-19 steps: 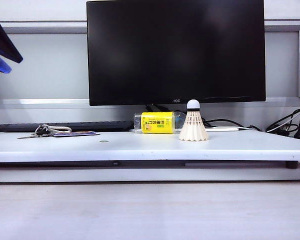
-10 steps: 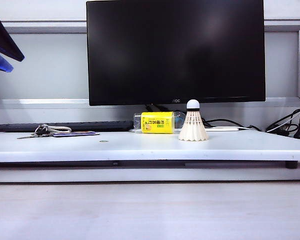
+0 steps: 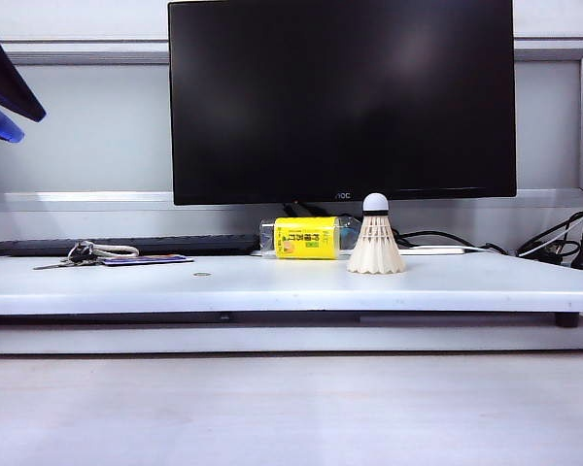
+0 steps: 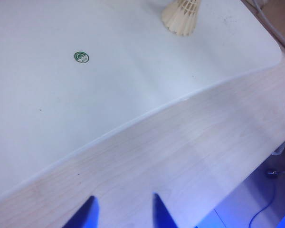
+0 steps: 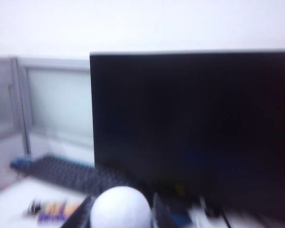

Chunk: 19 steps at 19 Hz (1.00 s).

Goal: Stack the badminton balls on the table vertically.

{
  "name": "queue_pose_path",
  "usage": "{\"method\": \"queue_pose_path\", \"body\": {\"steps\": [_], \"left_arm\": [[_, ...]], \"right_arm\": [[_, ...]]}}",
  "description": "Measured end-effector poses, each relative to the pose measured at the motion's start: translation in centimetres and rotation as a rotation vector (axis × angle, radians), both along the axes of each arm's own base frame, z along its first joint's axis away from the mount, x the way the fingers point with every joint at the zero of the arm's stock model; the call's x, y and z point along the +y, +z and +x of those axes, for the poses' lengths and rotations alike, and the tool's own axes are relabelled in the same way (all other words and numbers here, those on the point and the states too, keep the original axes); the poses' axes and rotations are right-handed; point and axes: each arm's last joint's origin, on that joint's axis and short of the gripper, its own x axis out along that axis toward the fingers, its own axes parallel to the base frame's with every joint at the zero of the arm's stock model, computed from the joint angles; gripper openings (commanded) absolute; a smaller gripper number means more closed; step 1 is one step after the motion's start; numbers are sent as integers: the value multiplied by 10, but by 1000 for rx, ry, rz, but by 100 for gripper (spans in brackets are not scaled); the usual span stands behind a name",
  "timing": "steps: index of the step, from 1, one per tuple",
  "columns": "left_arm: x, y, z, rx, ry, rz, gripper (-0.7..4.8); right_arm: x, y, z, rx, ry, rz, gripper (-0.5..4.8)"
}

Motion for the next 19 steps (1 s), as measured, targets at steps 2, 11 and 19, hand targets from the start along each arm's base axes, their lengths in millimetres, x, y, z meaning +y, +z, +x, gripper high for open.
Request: {"method": "queue_pose_path", "body": {"steps": [2, 11, 19], "left_arm": [[0, 0, 0, 0, 0, 0, 157], [1, -1, 0, -3, 41, 40, 157], [2, -2, 0, 5, 46, 47, 157]], "right_arm": [[10, -4, 26, -26, 35, 31, 121], [55, -67, 118, -7, 139, 135, 121], [73, -126, 153, -18, 129, 150, 121]]}}
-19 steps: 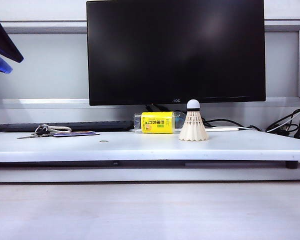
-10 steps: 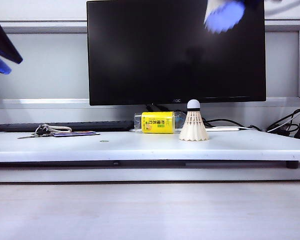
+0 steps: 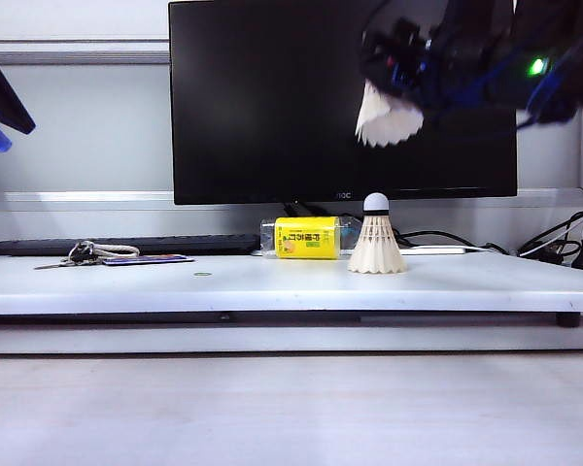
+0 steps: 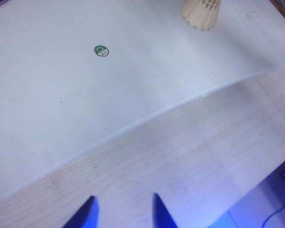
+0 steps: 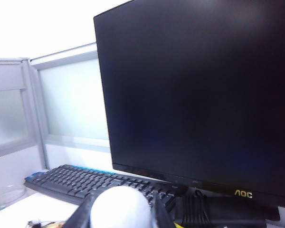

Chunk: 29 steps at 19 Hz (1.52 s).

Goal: Stack the badminton balls on the table vertically.

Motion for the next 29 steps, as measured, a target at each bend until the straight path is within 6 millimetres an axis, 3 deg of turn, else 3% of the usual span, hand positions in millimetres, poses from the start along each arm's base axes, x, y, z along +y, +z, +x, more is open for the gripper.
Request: {"method": "queue_pose_path", "body": {"steps": [3, 8, 12, 26, 29], "left_arm": [[0, -1, -1, 12, 0, 2, 157], [0, -1, -1, 13, 0, 3, 157], [0, -10, -2, 42, -1, 9, 157], [0, -10, -2, 36, -1, 7, 157], [0, -10, -2, 36, -2, 7, 157]], "right_arm": [[3, -17, 9, 27, -26, -1, 122], [13, -20, 34, 12, -26, 5, 122], [13, -23, 35, 34, -27, -5, 122], [8, -50, 35, 141, -124, -18, 122], [8, -51, 35, 145, -123, -20, 154]]}}
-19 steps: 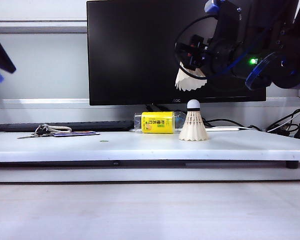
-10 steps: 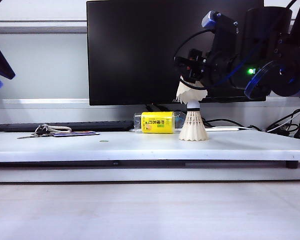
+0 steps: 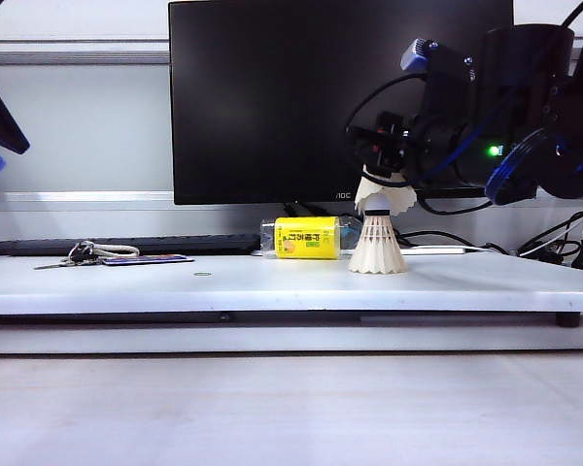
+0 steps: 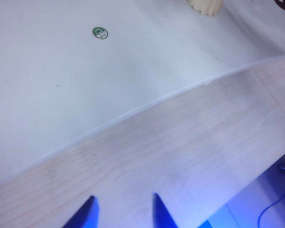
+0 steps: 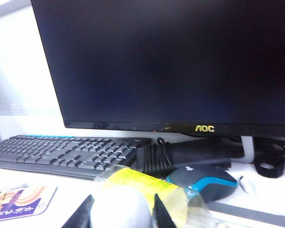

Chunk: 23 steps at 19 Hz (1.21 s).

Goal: Stack the badminton balls on the table vertically.

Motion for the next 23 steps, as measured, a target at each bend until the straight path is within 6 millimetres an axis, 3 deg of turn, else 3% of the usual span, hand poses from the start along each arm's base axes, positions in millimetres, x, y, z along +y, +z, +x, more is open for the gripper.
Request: {"method": "queue_pose_path", "body": {"steps": [4, 8, 13, 19, 20, 23], "left_arm": [[0, 0, 0, 0, -1, -1, 157], [0, 0, 0, 0, -1, -1, 157], [0, 0, 0, 0, -1, -1, 157], [0, 0, 0, -1, -1, -1, 157], [0, 0, 0, -1, -1, -1, 157], [0, 0, 0, 0, -1, -1, 157]], "right_arm": [[1, -14, 3, 50, 4, -9, 156], [1, -14, 3, 45, 5, 2, 212], [2, -14, 2, 43, 31, -2, 212], [2, -10, 1, 4, 46, 9, 197], [2, -10, 1, 4, 46, 9, 160], [2, -10, 1, 7, 52, 15, 147]]}}
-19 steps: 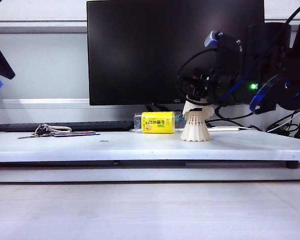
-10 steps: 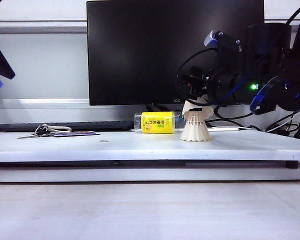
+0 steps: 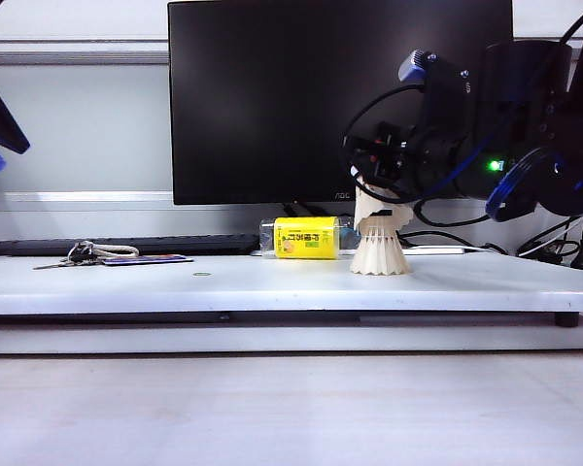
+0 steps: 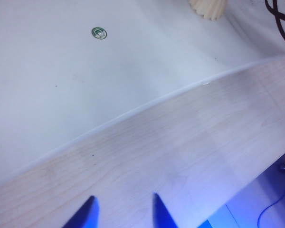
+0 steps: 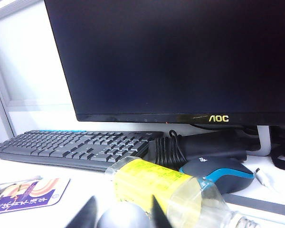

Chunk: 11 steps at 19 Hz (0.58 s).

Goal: Stack the badminton balls on the table vertically.

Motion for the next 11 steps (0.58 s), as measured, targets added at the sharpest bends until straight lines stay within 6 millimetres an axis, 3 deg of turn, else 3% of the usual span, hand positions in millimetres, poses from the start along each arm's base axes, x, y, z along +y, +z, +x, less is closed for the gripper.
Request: {"method": "queue_pose_path", "body": {"steps": [8, 11], "left_arm": [[0, 0, 0, 0, 0, 0, 157], [0, 0, 0, 0, 0, 0, 157]], "right_arm": [[0, 0, 0, 9, 3, 11, 149], [0, -1, 0, 18, 3, 7, 181]]}}
